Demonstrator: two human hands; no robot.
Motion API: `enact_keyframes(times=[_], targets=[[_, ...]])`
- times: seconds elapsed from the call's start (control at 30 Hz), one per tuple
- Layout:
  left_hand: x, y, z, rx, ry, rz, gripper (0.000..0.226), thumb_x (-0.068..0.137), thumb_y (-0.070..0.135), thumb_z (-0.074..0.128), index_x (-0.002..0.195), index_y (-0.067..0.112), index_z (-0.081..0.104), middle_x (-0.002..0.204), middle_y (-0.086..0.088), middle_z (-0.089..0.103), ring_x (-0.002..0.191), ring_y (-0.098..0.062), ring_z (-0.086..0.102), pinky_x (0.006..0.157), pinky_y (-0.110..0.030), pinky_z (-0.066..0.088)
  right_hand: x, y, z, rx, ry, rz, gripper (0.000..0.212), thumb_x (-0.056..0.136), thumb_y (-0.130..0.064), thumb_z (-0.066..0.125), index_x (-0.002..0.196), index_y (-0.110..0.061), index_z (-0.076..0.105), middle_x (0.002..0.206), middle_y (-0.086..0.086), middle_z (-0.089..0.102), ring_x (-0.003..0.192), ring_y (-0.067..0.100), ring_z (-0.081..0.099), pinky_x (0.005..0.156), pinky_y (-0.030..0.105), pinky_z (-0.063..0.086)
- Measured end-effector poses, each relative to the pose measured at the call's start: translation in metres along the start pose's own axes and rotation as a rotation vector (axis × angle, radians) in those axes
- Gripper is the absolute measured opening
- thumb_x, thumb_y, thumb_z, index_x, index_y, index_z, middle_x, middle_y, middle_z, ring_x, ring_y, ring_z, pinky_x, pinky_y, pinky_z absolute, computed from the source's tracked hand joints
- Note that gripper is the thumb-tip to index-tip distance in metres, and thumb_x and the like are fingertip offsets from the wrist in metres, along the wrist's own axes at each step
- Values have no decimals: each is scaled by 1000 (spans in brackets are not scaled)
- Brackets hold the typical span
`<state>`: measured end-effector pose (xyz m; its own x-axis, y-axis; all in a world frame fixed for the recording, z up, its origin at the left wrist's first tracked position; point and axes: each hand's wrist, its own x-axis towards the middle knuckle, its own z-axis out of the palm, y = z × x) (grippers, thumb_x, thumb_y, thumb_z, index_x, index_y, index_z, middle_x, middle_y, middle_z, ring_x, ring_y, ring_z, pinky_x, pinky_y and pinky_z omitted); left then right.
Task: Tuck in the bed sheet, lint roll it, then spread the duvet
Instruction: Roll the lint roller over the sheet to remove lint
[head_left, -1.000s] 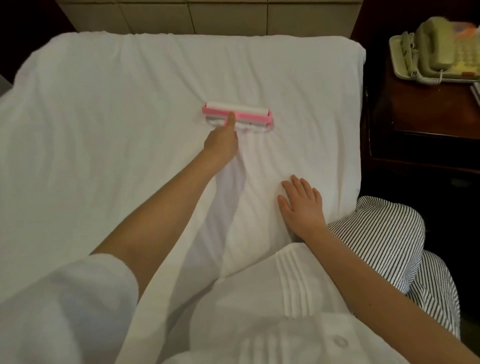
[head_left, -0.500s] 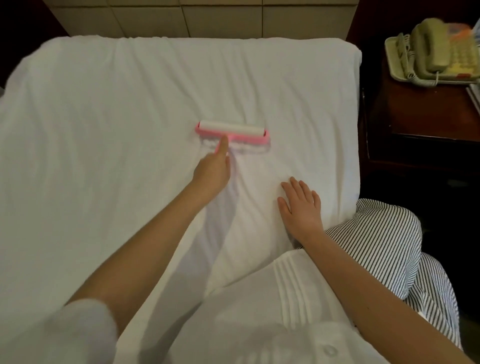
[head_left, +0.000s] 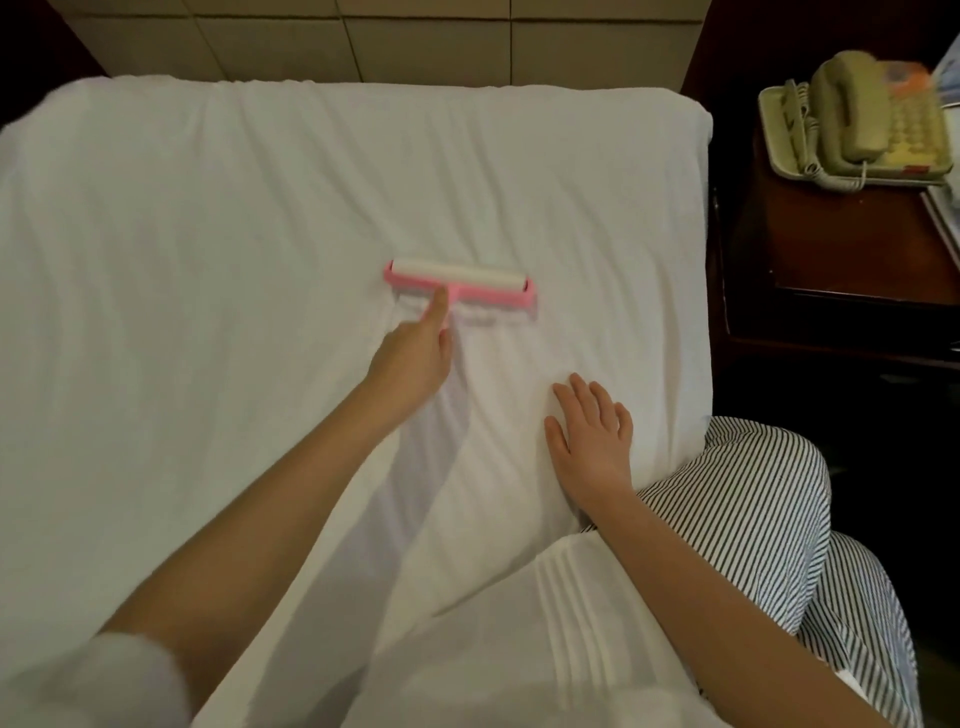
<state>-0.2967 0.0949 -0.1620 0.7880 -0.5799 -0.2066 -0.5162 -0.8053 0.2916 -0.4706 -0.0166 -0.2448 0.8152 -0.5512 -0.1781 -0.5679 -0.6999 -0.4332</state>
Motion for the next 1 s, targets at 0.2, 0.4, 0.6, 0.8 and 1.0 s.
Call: enact_keyframes(times=[0.2, 0.4, 0.6, 0.8, 1.0], targets=[[68, 29, -21, -68, 90, 64, 54, 100, 21, 33, 151, 22, 15, 106, -26, 61, 99, -40, 58, 69, -31, 37, 5, -1, 2, 46, 60, 8, 74, 83, -51, 1, 145, -23, 31, 157, -4, 16, 144, 17, 8, 111, 29, -5], [-31, 0, -28, -16, 5, 78, 57, 99, 25, 36, 149, 36, 13, 74, -16, 57, 76, -34, 58, 65, -31, 40, 9, -5, 6, 69, 103, 16, 78, 80, -51, -1, 142, -22, 37, 156, -1, 21, 143, 20, 13, 112, 33, 0], [-5, 0, -3, 0, -33, 123, 57, 99, 24, 36, 150, 32, 12, 76, -14, 55, 77, -35, 58, 69, -35, 43, 14, -9, 8, 88, 127, 33, 76, 81, -50, 1, 140, -21, 39, 155, 0, 23, 142, 20, 15, 112, 33, 1], [74, 46, 0, -79, 13, 157, 55, 99, 21, 34, 151, 25, 15, 97, -20, 62, 94, -37, 58, 70, -32, 37, 13, -7, 7, 112, 140, 23, 75, 82, -49, 3, 140, -21, 40, 154, -1, 25, 142, 20, 18, 112, 34, 2], [-32, 0, 3, -27, -29, 90, 57, 99, 27, 35, 150, 34, 11, 67, -5, 48, 69, -28, 53, 69, -35, 42, 15, -6, 7, 100, 139, 22, 74, 81, -48, 3, 139, -21, 42, 153, -1, 27, 141, 21, 19, 110, 31, 1]])
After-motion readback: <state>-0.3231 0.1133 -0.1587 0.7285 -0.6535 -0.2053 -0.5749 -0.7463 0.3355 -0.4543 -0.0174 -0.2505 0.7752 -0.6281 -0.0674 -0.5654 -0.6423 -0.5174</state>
